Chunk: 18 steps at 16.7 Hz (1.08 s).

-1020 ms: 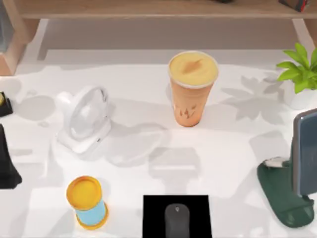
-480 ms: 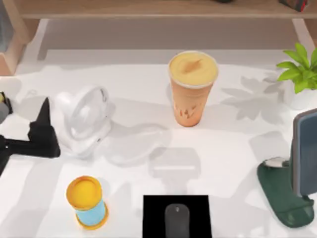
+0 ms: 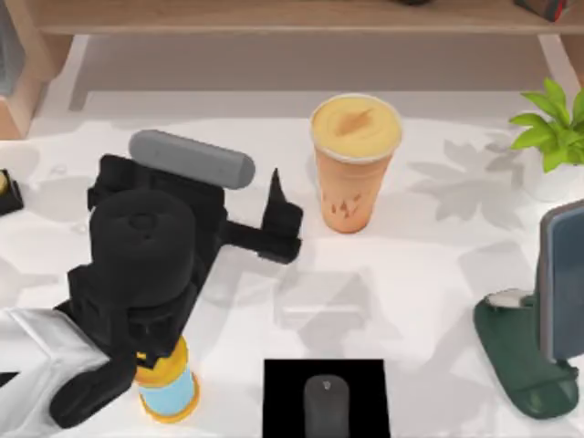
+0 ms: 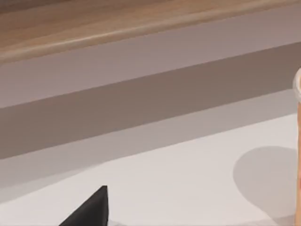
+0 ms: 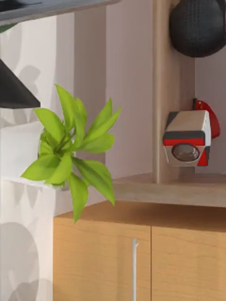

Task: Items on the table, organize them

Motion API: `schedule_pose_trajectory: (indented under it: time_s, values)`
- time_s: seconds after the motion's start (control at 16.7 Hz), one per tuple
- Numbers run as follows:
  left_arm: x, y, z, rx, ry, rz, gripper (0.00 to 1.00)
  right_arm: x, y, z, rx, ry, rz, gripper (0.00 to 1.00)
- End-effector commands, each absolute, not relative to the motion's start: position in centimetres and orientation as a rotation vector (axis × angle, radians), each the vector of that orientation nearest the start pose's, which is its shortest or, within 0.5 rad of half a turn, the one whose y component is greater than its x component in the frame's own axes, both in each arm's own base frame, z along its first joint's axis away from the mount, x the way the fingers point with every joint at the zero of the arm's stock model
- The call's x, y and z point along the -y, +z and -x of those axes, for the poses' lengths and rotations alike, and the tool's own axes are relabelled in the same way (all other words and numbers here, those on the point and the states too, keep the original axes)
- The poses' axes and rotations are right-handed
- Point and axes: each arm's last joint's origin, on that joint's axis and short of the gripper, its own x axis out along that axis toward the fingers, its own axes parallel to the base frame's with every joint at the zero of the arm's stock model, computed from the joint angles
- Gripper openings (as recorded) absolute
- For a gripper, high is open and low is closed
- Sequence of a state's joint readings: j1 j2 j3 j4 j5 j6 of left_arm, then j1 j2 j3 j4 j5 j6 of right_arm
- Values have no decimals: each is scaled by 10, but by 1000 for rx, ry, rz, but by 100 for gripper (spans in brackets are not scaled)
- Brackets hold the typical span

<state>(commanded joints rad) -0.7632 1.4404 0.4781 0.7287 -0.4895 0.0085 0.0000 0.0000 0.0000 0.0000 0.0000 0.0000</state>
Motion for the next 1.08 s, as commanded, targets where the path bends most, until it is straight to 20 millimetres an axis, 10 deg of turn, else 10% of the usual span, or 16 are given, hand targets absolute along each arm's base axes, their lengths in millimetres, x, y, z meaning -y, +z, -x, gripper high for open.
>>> schedule_pose_trajectory:
  time_s: [0.48, 1.08]
  values:
    - [302, 84, -226, -118, -188, -135, 100, 1, 160, -106, 0, 0, 0, 100]
    - [333, 60, -255, 1, -26, 11, 100, 1, 160, -106, 0, 0, 0, 100]
